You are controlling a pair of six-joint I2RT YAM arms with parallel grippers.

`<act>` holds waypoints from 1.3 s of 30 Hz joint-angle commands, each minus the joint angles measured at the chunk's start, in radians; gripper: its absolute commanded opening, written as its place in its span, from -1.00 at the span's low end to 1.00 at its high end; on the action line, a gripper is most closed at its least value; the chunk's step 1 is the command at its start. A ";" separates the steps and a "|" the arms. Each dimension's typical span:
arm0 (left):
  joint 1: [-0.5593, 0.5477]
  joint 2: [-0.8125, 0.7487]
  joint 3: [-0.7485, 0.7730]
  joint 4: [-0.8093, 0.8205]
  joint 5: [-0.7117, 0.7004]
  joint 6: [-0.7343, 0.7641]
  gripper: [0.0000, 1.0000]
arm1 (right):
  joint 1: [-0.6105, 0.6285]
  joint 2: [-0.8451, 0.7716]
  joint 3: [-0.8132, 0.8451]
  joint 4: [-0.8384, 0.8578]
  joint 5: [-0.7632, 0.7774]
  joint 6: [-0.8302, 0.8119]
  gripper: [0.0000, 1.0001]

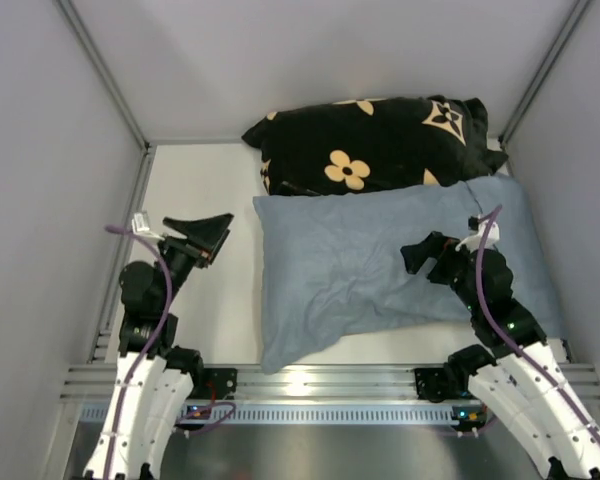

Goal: Remove the pillowcase from the pillow

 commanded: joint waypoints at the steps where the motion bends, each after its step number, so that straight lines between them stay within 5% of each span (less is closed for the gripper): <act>1: 0.007 0.133 0.093 -0.092 0.089 0.108 0.98 | -0.007 0.065 0.119 -0.090 0.032 -0.027 0.99; 9: 0.005 0.376 0.203 -0.110 -0.075 0.244 0.98 | -0.012 0.179 0.236 -0.067 0.144 -0.021 0.99; 19: -0.062 0.761 0.497 -0.204 -0.078 0.488 0.98 | -0.108 0.570 0.429 -0.029 -0.023 -0.006 0.99; 24: -0.288 0.859 0.534 -0.334 -0.233 0.587 0.98 | -0.176 0.544 0.389 -0.030 -0.089 -0.042 0.99; 31: -0.299 0.922 0.481 -0.332 -0.209 0.574 0.98 | -0.271 0.477 0.363 -0.035 -0.216 -0.085 0.99; 39: -0.299 1.118 0.540 -0.268 0.009 0.572 0.98 | -0.271 0.452 0.349 -0.039 -0.290 -0.063 0.99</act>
